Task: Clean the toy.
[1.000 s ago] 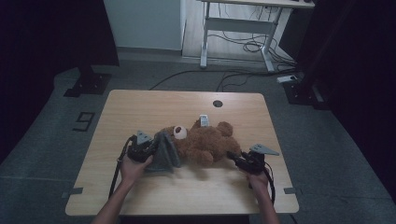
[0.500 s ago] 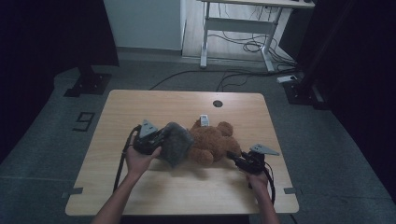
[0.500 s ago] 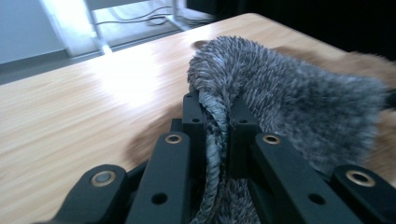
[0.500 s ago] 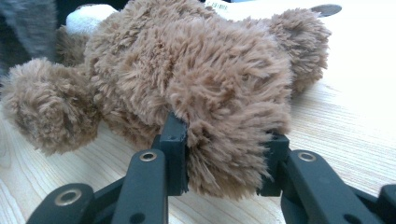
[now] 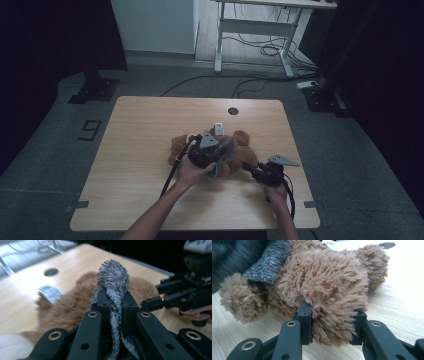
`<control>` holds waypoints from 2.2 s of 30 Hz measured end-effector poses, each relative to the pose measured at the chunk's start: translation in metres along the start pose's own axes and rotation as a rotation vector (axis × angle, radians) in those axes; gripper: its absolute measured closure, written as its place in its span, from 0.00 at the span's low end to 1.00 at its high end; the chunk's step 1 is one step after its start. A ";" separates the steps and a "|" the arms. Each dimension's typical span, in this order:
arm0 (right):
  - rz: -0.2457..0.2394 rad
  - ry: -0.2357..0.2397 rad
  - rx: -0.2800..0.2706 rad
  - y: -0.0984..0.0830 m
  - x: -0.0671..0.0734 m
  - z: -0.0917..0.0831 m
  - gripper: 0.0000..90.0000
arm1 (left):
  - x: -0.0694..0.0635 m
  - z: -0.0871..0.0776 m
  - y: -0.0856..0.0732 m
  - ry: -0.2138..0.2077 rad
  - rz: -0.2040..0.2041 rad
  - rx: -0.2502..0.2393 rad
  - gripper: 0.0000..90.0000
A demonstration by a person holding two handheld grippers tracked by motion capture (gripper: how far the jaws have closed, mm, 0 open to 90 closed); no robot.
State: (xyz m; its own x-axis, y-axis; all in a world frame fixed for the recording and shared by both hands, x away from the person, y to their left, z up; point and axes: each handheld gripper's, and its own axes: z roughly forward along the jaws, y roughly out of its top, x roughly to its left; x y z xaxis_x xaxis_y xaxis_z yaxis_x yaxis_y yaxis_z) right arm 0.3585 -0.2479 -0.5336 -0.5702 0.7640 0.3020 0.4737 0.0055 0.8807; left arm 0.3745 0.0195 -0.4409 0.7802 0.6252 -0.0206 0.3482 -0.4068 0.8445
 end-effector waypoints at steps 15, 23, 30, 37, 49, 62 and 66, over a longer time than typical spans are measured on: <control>-0.008 -0.005 0.014 0.000 0.000 0.000 0.71 | 0.020 -0.004 -0.030 -0.016 -0.072 0.074 0.89; -0.005 -0.006 0.022 0.000 -0.001 0.000 0.71 | 0.036 -0.015 -0.046 0.046 -0.095 0.119 0.89; 0.000 -0.004 0.021 -0.001 -0.001 0.001 0.71 | 0.052 -0.033 -0.064 0.068 -0.119 0.125 0.89; 0.008 -0.004 0.021 -0.001 -0.002 0.001 0.71 | 0.053 -0.049 -0.065 0.109 -0.115 0.091 0.89; 0.014 0.000 0.018 -0.001 -0.002 0.001 0.71 | 0.026 -0.016 0.000 -0.013 -0.079 0.020 0.89; 0.022 0.001 0.032 -0.002 -0.004 0.001 0.71 | 0.000 0.032 0.007 -0.084 -0.070 0.078 0.89; 0.020 -0.001 0.040 -0.002 -0.003 0.003 0.71 | -0.003 0.035 -0.002 -0.153 -0.101 0.113 0.90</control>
State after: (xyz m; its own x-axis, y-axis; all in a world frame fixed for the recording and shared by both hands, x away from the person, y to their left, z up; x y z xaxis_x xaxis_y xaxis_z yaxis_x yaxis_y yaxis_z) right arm 0.3609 -0.2484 -0.5374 -0.5595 0.7649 0.3191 0.5118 0.0160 0.8589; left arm 0.3895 -0.0045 -0.4613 0.8054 0.5613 -0.1902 0.4778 -0.4251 0.7687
